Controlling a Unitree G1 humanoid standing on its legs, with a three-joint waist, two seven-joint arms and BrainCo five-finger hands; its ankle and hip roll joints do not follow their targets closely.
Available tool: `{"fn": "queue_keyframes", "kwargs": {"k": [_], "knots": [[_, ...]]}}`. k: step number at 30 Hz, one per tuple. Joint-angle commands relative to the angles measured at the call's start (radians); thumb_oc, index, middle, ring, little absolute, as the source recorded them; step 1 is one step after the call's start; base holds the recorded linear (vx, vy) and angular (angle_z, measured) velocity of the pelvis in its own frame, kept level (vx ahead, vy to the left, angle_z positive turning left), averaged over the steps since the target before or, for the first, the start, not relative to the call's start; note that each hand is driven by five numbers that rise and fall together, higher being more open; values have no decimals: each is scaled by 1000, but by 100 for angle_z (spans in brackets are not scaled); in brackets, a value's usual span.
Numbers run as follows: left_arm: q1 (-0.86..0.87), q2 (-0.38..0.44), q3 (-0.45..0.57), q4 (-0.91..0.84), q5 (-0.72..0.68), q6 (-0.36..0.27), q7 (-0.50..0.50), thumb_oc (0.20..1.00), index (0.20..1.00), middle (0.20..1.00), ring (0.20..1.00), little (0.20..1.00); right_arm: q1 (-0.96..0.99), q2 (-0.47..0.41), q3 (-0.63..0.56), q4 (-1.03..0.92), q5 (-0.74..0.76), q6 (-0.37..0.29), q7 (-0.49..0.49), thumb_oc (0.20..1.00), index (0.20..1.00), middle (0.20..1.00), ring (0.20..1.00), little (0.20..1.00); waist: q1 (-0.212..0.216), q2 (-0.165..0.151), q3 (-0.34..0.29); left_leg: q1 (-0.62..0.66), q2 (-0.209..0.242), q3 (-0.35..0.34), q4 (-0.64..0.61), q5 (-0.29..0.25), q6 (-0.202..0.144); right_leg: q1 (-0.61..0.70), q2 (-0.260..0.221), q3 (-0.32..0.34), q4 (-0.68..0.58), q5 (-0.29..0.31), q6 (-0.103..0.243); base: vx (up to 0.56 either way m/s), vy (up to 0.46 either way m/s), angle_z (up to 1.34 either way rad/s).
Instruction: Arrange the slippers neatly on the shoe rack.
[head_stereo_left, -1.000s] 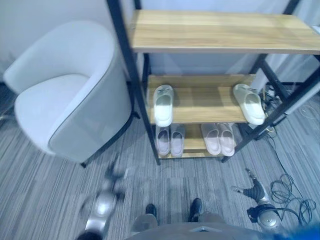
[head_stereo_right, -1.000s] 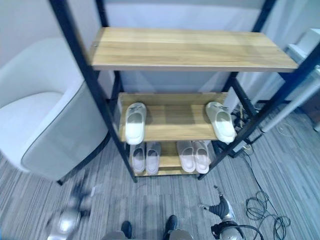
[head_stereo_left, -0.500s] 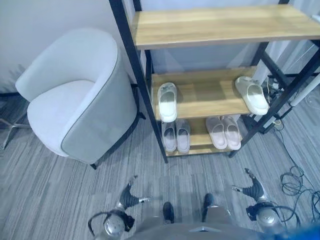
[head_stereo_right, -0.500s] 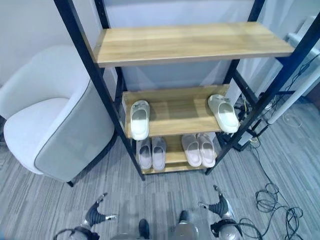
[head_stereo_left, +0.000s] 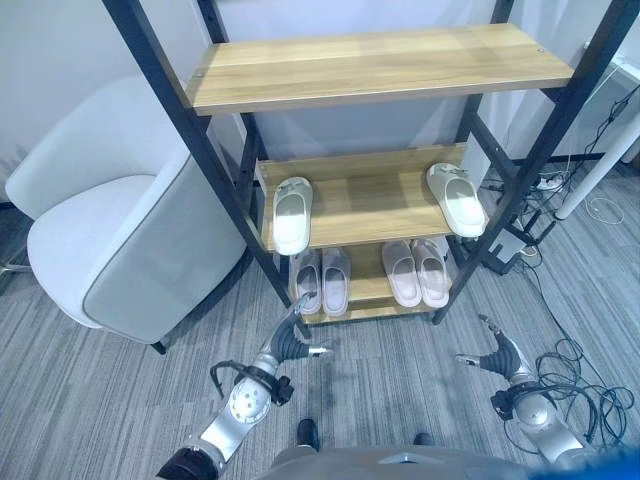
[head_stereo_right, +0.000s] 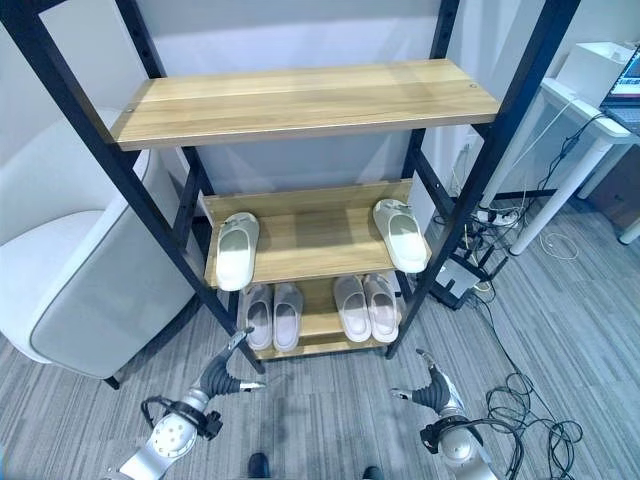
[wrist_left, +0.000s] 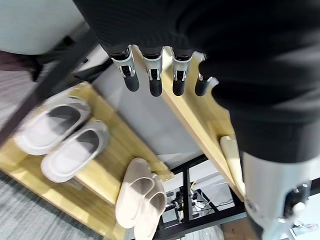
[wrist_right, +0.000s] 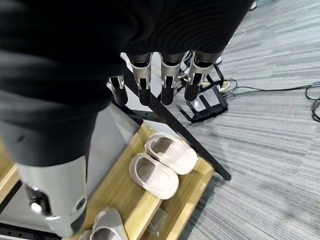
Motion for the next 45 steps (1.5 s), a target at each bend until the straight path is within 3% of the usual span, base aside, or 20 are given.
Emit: {"fn": "queue_keyframes", "kwargs": {"k": [1,5,11,21,26,36,45], "knots": [[-29,41,0,-41,-17,-46,-5,1000,1000,1000,1000,1000,-34,-8,10,-43,-24,-35,-7,1000,1000,1000,1000,1000,12,-52,-6,-6,-87,15,19,-104,32,-82,-1,-44,11,60,29,72,-52,-4],[-60,69,-14,-173,-57,-50,-44,1000,1000,1000,1000,1000,-38,-28,23,-53,-28,-30,19,1000,1000,1000,1000,1000,-1,-34,-9,-12,-80,25,6,-91,25,-88,4,-50,11,52,29,49,-38,-2],[-123,76,-4,-153,43,-33,3,1000,1000,1000,1000,1000,-62,-46,45,-93,-47,-29,40,1000,1000,1000,1000,1000,-12,-13,-4,-26,-78,33,6,-86,20,-102,4,-54,11,52,27,31,-38,-10],[-272,110,130,-90,211,38,176,1000,1000,1000,1000,1000,-97,-75,34,-167,-60,-24,55,1000,1000,1000,1000,1000,-19,37,17,-122,-74,42,6,-50,8,-190,-3,-66,11,64,23,-2,-17,-9],[-424,177,179,-35,298,89,264,1000,1000,1000,1000,1000,-105,-91,26,-205,-63,-28,60,1000,1000,1000,1000,1000,-23,58,29,-189,-71,29,6,-34,-1,-240,-9,-78,11,74,19,8,-6,-2],[-673,294,164,126,380,173,350,1000,1000,1000,1000,1000,-75,-73,17,-239,-68,-42,56,1000,1000,1000,1000,1000,-50,51,46,-249,-66,14,6,-28,-8,-291,-20,-79,11,87,21,12,-6,-2],[-674,263,162,157,398,186,361,1000,1000,1000,1000,1000,-72,-57,24,-245,-73,-47,57,1000,1000,1000,1000,1000,-65,41,59,-249,-65,18,6,-31,-3,-302,-16,-54,11,91,17,-6,-10,1]]}}
